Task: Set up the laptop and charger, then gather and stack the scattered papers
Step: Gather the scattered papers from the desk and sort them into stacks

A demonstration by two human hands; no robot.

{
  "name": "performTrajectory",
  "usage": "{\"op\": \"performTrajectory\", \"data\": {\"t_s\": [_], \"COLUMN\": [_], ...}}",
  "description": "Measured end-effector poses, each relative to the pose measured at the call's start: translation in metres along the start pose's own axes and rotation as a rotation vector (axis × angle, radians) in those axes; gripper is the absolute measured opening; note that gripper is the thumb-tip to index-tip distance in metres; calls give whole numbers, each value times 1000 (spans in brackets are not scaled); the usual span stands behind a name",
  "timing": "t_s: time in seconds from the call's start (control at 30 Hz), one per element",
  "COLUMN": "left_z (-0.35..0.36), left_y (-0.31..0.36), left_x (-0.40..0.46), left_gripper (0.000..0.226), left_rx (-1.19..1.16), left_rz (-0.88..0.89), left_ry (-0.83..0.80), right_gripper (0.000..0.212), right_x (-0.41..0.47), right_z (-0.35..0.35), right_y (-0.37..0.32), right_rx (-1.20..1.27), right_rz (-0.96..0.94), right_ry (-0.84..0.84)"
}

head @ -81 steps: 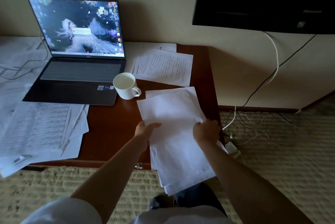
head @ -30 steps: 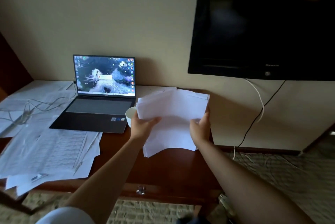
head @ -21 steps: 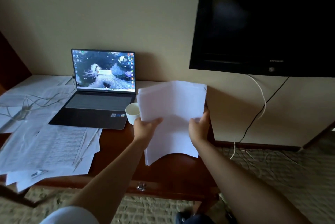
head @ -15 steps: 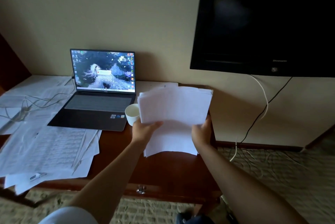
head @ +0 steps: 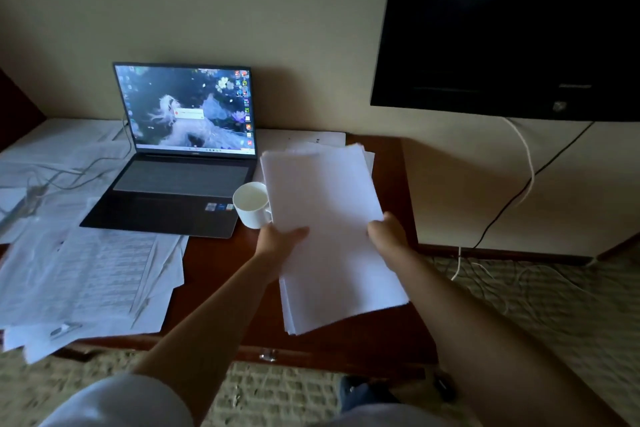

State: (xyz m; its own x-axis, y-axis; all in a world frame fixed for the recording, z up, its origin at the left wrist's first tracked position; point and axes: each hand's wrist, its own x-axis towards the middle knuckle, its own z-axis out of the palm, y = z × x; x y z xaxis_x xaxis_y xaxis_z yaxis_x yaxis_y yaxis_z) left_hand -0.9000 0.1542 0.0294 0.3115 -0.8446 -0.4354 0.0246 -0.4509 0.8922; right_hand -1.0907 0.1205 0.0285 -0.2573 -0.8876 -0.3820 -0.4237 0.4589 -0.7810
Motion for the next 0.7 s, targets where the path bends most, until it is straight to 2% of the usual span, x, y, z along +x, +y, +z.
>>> {"op": "performTrajectory", "data": {"t_s": [0.13, 0.2, 0.27, 0.37, 0.53, 0.7], "left_z": [10, 11, 8, 5, 4, 3], "left_y": [-39, -50, -52, -51, -57, -53], "left_x": [2, 10, 20, 32, 47, 55], "left_gripper": [34, 37, 38, 38, 44, 39], "left_rx": [127, 151, 141, 115, 113, 82], "left_rz": [-178, -238, -286, -352, -422, -451], "left_ry": [-84, -47, -4, 7, 5, -13], "right_gripper": [45, 43, 41, 42, 47, 48], "right_x": [10, 21, 39, 66, 109, 141], "right_z": [18, 21, 23, 32, 54, 72], "right_y": [39, 45, 39, 20, -11, -28], "right_rx": [-185, -274, -290, -135, 255, 266], "right_rz": [296, 259, 136, 68, 227, 353], "right_ry": [-188, -122, -17, 37, 106, 109]}}
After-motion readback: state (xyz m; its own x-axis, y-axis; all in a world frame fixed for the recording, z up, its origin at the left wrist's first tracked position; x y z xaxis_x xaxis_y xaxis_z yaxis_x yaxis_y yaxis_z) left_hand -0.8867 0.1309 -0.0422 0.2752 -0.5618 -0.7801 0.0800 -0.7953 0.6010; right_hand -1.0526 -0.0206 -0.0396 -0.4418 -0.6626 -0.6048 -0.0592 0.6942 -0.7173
